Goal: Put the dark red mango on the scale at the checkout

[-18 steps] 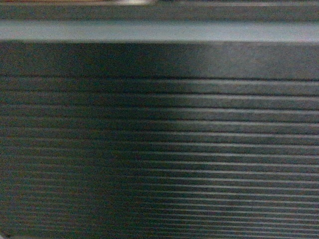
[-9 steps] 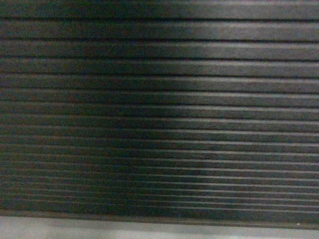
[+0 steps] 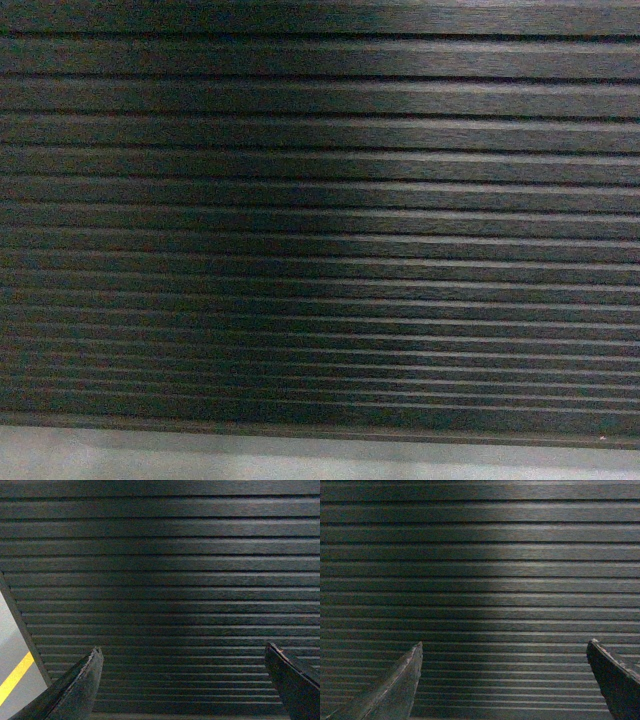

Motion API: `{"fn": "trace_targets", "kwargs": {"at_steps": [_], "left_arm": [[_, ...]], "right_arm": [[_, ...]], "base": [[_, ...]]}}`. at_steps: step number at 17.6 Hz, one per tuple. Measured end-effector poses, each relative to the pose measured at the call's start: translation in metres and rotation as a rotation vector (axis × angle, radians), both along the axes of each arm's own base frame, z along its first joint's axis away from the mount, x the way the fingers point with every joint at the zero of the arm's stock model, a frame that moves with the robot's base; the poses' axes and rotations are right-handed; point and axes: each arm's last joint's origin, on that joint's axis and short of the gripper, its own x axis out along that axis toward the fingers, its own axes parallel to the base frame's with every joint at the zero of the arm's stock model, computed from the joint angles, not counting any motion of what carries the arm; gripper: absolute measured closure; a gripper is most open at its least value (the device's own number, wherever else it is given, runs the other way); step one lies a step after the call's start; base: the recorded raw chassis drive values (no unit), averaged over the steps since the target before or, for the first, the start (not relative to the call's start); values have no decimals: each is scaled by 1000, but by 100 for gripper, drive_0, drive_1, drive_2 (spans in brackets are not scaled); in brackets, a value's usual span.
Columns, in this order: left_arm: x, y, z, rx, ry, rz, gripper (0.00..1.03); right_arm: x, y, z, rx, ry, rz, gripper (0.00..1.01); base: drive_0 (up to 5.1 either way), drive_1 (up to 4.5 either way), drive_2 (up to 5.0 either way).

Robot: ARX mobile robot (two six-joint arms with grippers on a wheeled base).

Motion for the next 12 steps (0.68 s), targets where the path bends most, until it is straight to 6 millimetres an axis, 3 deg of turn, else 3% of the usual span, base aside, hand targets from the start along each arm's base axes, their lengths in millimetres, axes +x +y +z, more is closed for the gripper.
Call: {"fn": "trace_targets", "kwargs": {"at_steps": [12], "left_arm": [[0, 0, 0, 0, 0, 0, 5]], "right_arm": [[0, 0, 0, 0, 0, 0, 3]], "base": [[0, 0, 0]]}}
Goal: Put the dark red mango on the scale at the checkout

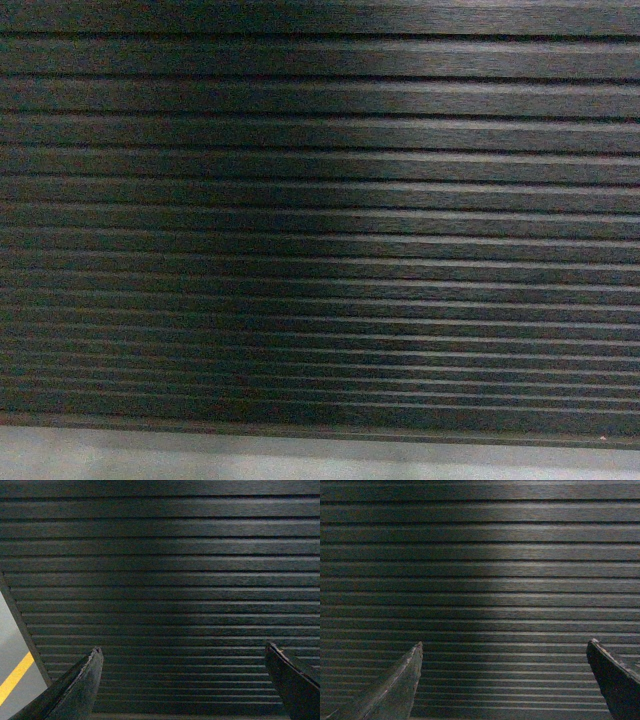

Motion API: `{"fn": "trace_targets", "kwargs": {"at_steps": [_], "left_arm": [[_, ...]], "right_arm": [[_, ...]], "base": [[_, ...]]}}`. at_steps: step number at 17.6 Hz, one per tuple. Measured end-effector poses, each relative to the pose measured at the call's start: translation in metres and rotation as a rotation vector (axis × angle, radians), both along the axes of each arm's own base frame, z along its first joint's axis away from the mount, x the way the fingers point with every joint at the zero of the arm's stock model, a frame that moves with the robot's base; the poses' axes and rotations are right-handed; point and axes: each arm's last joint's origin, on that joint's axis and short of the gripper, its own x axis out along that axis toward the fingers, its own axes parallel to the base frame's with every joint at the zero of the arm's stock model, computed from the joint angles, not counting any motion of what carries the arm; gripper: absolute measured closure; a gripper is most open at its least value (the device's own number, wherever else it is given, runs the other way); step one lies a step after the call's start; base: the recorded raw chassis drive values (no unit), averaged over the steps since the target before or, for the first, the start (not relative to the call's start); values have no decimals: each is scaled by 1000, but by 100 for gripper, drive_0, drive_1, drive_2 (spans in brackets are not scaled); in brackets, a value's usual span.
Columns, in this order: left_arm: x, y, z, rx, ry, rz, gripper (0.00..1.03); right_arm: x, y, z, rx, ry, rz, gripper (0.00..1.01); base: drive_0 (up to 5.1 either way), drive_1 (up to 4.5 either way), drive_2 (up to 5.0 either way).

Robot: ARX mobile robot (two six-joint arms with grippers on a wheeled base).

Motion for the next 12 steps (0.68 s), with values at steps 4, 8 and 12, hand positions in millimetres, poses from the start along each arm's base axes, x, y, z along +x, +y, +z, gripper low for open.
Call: {"fn": "trace_targets", "kwargs": {"at_steps": [4, 8, 12], "left_arm": [[0, 0, 0, 0, 0, 0, 5], [0, 0, 0, 0, 0, 0, 5], [0, 0, 0, 0, 0, 0, 5]], "right_arm": [[0, 0, 0, 0, 0, 0, 3], [0, 0, 0, 0, 0, 0, 3], [0, 0, 0, 0, 0, 0, 3]], "base": [[0, 0, 0], [0, 0, 0], [0, 0, 0]]}}
